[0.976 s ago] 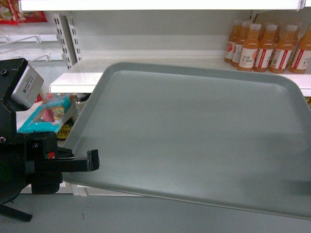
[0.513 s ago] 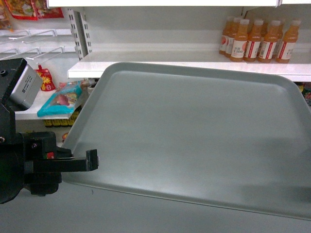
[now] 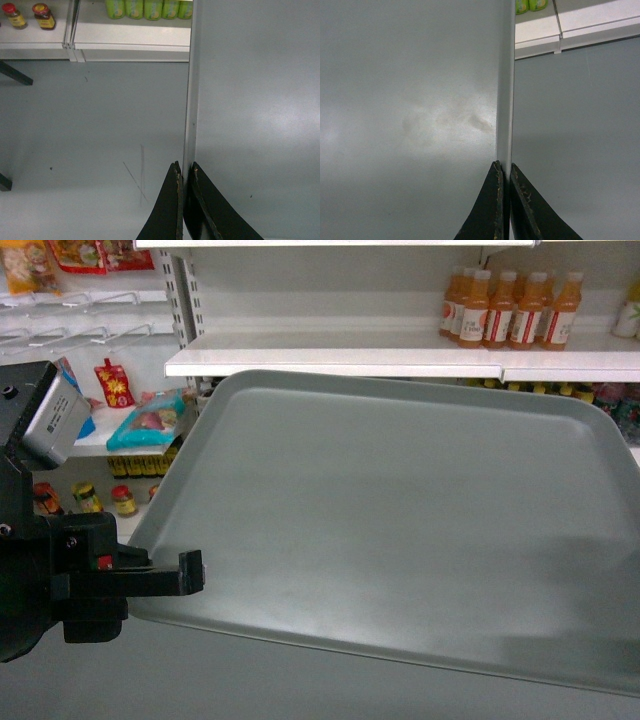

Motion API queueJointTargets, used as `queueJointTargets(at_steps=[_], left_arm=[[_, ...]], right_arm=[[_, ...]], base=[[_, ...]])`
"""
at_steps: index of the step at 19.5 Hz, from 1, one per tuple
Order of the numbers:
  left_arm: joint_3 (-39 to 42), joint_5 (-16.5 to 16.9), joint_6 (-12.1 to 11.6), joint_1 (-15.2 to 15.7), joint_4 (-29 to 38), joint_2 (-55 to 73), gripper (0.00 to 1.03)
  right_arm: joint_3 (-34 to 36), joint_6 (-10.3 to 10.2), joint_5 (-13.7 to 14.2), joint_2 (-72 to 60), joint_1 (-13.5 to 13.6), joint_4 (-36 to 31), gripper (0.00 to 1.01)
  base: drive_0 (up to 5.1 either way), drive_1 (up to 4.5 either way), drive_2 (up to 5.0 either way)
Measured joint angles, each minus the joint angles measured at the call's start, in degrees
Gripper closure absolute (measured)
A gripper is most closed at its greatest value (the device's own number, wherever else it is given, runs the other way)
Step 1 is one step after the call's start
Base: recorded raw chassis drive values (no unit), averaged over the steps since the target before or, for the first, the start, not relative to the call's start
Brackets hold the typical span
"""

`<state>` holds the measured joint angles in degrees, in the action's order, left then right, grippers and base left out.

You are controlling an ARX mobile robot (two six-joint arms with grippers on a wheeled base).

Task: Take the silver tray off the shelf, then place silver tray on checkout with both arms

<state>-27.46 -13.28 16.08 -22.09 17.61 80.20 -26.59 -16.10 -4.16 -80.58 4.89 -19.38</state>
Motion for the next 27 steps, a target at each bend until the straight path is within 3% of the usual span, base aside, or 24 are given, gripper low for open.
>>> queueJointTargets(at_steps=[23,27], left_arm=[[0.00,0.00,0.00,0.00,0.24,0.00,1.00],[0.20,-0.17,0.02,-0.11,0.02,-0.28,1.00]], right_arm=[[-0.02,0.00,-0.02,0.04,0.00,-0.26,0.99],[0.02,0.00,-0.09,0.13,0.00,-0.13,0.99]], base=[[0.0,-4.29,4.4],[0.0,0.00,0.0]])
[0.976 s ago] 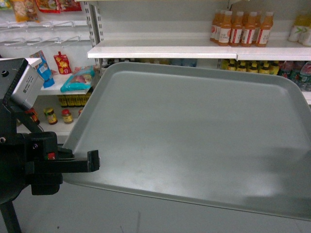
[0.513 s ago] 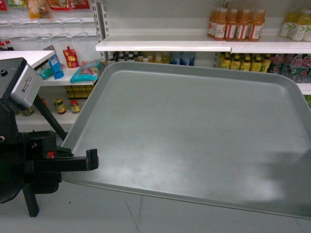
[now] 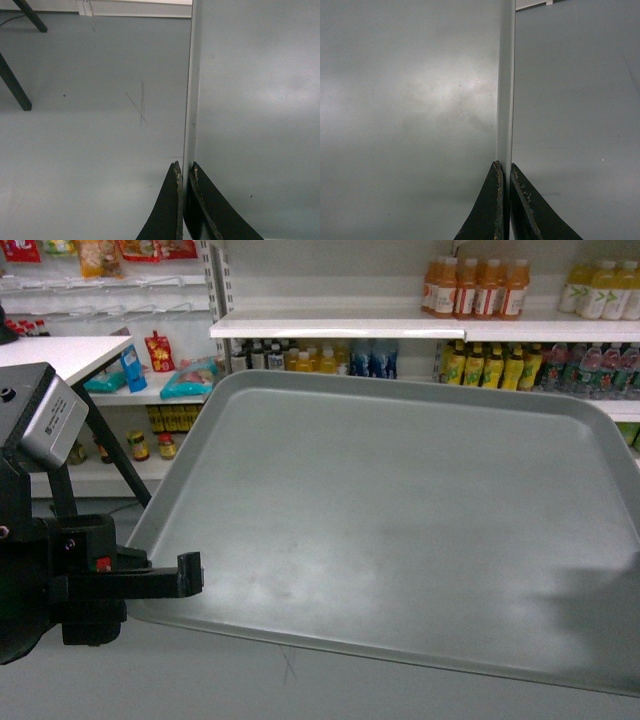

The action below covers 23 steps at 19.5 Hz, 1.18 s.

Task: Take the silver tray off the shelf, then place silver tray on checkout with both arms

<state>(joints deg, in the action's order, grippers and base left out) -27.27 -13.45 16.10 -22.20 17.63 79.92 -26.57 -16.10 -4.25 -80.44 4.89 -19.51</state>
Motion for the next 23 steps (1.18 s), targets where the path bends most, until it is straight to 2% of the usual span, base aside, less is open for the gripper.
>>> queueJointTargets(at_steps=[2,23], left_arm=[[0.02,0.00,0.00,0.00,0.13,0.07,1.00],[0.02,-0.04,0.00,0.00,0.02,0.22,1.00]], right_arm=[[0.00,0.00,0.00,-0.07,0.00,-0.20,0.99],[-0.07,0.00,-0.04,-0.09,0.00,0.09,0.99]], base=[[0.0,0.00,0.0],[-5.0,2.47,2.5]])
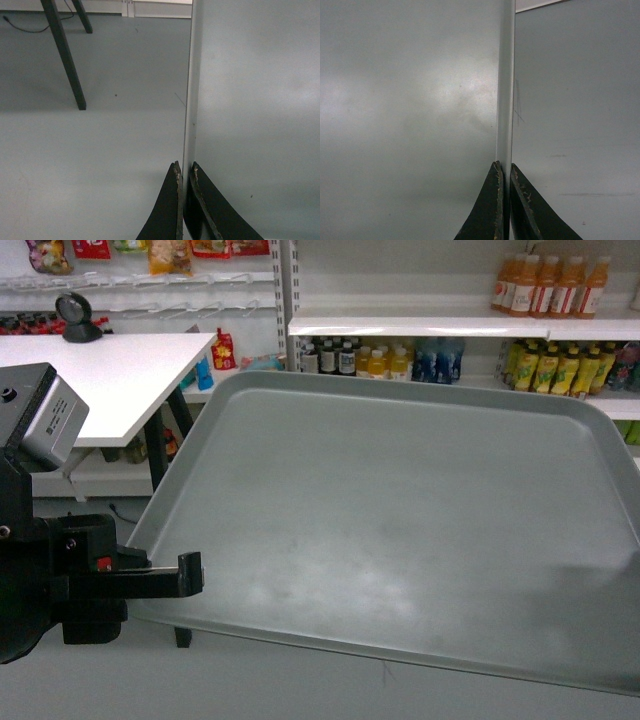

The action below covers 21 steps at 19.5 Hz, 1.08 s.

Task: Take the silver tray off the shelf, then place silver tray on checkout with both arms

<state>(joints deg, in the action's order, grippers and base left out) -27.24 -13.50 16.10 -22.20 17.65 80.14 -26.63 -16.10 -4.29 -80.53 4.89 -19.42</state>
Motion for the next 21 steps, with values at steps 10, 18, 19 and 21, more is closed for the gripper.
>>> queueJointTargets(at_steps=[10,18,19,21], left_arm=[[0.00,0.04,0.00,0.00,0.17,0.00,1.00],[0.00,0.00,0.00,0.00,0.24,0.00,1.00],[0.00,0.00,0.00,0.00,0.31,0.00,1.00],[0.00,0.02,0.00,0.00,0.13,0.00,1.00]], right_arm=[[0.02,0.00,0.00,0.00,0.00,-0.04,0.99],[0.02,0.00,0.00,0.00,0.00,-0.24,0.99],[0.02,0.00,0.00,0.00,0.00,-0.26,0.99],[0.02,0.00,-0.02,0.00,0.00,-0.09,0.99]], base=[[-5.0,2.47,2.5],[-5.0,2.46,2.5],[-4.9,2.56,2.6],[-4.9,2.56,2.6]])
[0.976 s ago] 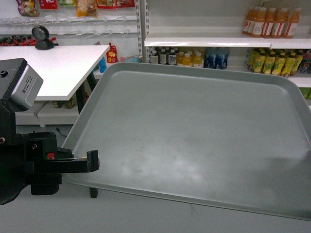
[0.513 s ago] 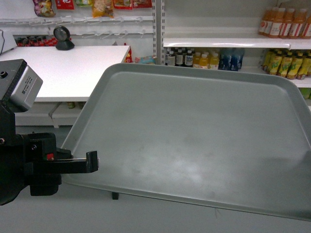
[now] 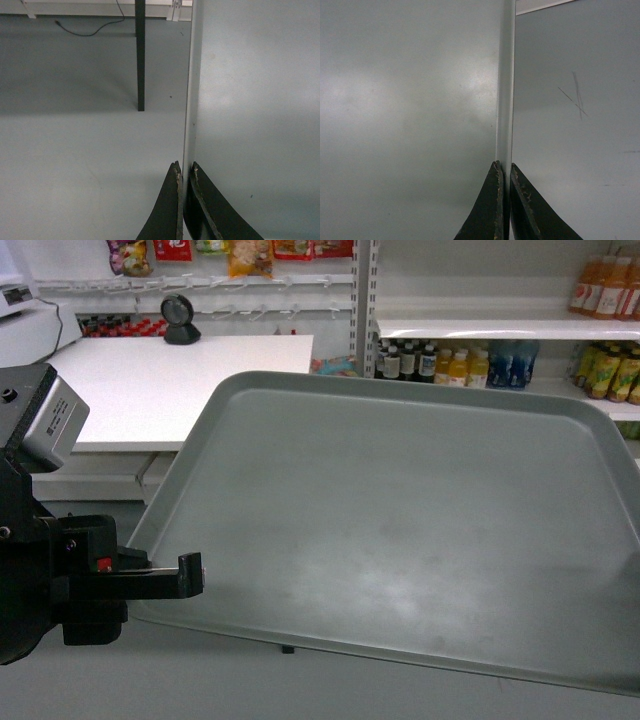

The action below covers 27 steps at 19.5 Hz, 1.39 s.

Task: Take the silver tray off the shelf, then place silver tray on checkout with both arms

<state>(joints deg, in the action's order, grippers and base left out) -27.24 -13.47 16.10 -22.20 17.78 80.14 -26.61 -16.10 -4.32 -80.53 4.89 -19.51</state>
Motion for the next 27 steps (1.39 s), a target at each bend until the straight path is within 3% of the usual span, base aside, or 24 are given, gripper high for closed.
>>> queueJointTargets(at_steps=[27], left_arm=[[0.00,-0.02,0.00,0.00,-0.02,0.00,1.00]], right_arm=[[0.00,0.00,0.00,0.00,0.00,0.02,0.99]], base=[[-5.0,2.41,2.4]])
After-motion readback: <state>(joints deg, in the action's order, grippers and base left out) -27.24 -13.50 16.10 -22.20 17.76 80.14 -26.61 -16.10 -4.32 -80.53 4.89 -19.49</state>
